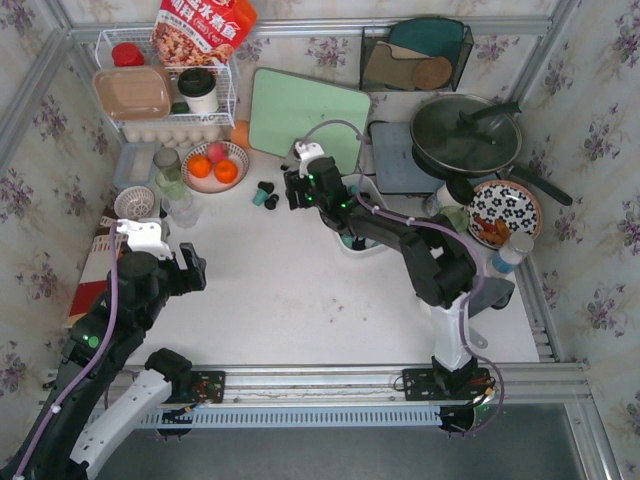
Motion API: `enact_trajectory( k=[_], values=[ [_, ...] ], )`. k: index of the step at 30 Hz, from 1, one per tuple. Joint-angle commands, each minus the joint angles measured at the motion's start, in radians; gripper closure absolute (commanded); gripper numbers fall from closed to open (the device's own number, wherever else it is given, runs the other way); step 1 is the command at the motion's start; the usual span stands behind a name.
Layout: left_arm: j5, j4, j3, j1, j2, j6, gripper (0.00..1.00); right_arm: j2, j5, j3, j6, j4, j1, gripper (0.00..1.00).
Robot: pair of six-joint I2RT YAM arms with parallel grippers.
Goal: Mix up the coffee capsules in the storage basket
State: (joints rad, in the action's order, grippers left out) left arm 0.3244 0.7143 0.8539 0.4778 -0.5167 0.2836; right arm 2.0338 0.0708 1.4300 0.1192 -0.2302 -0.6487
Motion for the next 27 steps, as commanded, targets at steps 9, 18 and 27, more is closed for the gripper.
enact_trajectory(
  k=[9,18,27],
  values=[
    [-0.011,-0.027,-0.003,-0.004,0.021,0.009,0.18,0.286,0.14,0.269,0.356,0.053,-0.031,0.32],
    [-0.028,-0.028,-0.003,-0.005,0.036,0.012,0.18,0.405,0.136,0.377,0.4,0.062,-0.05,0.3],
    [-0.043,-0.033,-0.006,-0.01,0.047,0.013,0.18,0.474,0.148,0.496,0.386,0.191,-0.062,0.3]
  ],
)
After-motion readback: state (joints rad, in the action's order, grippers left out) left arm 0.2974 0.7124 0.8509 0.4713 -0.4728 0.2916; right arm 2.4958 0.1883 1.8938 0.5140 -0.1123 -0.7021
